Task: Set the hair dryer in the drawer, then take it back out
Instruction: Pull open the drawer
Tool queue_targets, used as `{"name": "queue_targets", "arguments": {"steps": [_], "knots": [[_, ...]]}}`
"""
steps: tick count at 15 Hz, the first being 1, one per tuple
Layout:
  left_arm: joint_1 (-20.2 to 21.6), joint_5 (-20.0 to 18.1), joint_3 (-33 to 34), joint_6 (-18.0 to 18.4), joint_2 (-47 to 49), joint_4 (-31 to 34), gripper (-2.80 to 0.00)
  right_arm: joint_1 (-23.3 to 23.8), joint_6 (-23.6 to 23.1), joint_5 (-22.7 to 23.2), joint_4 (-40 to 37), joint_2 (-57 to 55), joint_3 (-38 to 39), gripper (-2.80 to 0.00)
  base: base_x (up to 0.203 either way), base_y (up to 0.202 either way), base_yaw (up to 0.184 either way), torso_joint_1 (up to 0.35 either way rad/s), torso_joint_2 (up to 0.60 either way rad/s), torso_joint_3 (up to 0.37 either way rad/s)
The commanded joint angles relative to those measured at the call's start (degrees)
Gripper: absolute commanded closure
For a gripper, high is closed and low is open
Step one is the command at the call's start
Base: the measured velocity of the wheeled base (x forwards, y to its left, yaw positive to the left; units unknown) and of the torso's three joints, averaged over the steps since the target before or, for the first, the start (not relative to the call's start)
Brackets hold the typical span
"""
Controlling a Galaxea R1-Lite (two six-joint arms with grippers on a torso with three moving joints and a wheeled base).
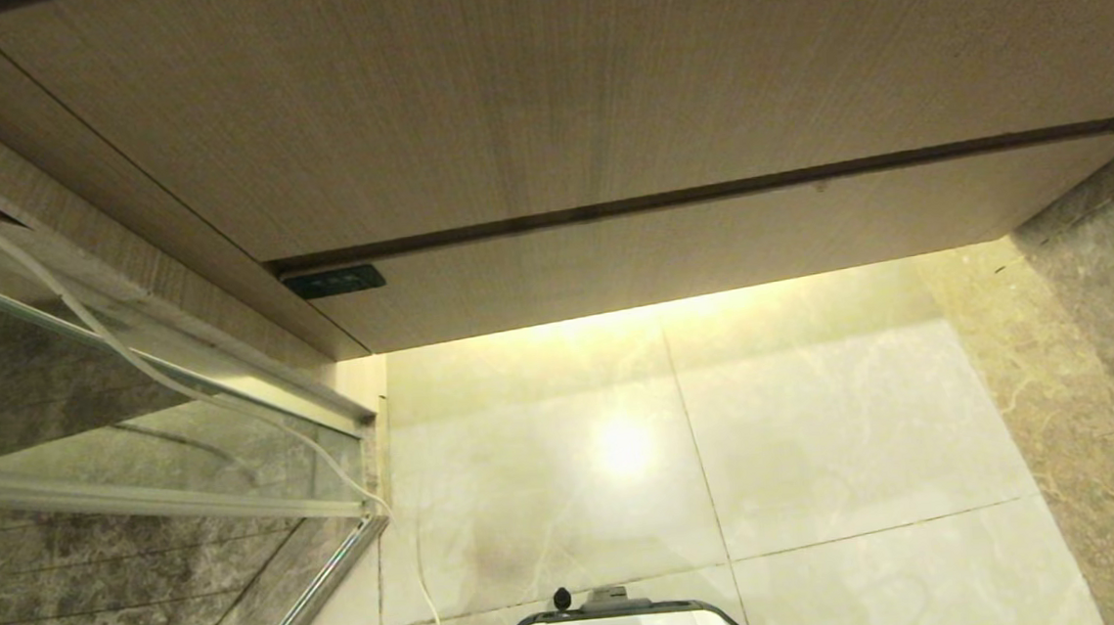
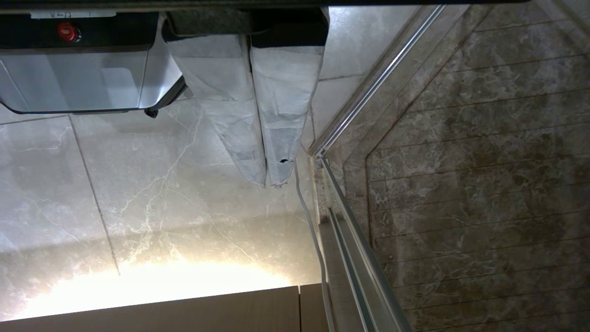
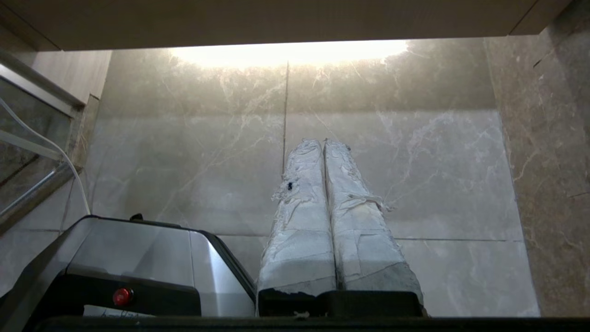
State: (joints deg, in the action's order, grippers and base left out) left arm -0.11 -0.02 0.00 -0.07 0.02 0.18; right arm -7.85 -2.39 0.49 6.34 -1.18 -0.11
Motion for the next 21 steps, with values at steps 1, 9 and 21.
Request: {"name": "queue_targets", "arguments": {"steps": [1,9,21], "knots": [[0.0,0.0,0.1,0.0,0.0,0.0,0.0,-0.3,0.4,0.0,0.2,3.5,2.4,0.0,0.0,0.0,0.0,0.0,0.0,0.0],[0.0,0.0,0.1,0.0,0.0,0.0,0.0,-0.3,0.5,0.0,0.2,3.5,2.4,0.0,0.0,0.0,0.0,0.0,0.0,0.0],[0.0,0.0,0.0,0.0,0.0,0.0,0.0,-0.3,0.6,0.0,-4.6,3.5,-8.5,0.0,0.0,0.0,0.0,0.0,0.0,0.0]]}}
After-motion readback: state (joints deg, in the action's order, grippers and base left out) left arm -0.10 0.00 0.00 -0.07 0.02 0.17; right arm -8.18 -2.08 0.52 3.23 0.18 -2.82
